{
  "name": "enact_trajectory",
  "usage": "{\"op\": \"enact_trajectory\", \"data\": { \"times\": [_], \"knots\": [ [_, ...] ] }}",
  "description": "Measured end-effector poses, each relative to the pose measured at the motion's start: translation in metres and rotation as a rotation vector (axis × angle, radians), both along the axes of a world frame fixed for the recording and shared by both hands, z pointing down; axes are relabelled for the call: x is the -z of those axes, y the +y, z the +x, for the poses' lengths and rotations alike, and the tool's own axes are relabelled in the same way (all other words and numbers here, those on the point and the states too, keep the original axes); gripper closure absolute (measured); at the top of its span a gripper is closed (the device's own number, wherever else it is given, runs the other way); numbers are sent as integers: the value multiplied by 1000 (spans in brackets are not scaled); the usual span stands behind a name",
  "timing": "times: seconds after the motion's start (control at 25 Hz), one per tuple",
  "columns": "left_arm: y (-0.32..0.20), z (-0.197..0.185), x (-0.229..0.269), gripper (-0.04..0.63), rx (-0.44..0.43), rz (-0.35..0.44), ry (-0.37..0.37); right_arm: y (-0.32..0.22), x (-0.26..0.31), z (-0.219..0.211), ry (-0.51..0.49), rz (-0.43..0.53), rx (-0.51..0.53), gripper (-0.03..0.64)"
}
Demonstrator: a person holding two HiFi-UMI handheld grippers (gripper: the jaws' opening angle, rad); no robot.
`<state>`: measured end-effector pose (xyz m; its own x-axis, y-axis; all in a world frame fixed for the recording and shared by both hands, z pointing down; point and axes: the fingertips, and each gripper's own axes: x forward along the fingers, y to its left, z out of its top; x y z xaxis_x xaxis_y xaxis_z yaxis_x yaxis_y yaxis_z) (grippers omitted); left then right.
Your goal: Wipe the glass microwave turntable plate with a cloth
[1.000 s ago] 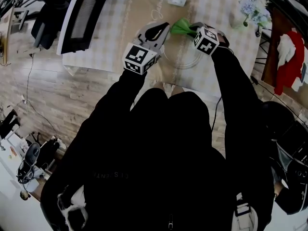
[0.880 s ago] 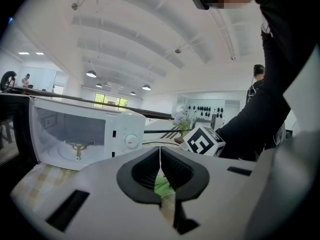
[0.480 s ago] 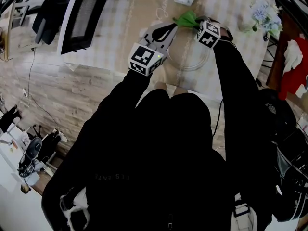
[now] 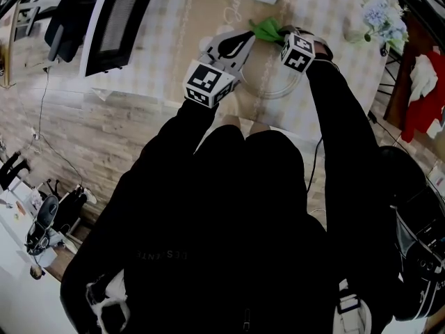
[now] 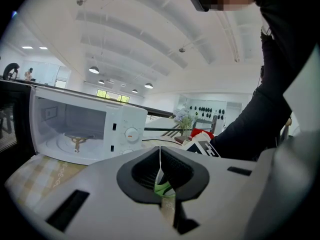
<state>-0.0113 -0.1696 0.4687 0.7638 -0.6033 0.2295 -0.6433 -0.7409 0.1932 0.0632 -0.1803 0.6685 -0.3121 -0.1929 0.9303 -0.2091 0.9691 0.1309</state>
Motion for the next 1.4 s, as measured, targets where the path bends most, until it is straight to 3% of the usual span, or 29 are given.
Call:
{"op": "enact_trajectory", "data": {
  "times": [0.88,1.4],
  "knots": [
    [38,-5,-10,574,8,-23,-6,107,-1,-22,-48,-94,22,506],
    [49,0,-8,574,-9,-29,-18,185,-1,-52,-74,-169,101,505]
  ]
}}
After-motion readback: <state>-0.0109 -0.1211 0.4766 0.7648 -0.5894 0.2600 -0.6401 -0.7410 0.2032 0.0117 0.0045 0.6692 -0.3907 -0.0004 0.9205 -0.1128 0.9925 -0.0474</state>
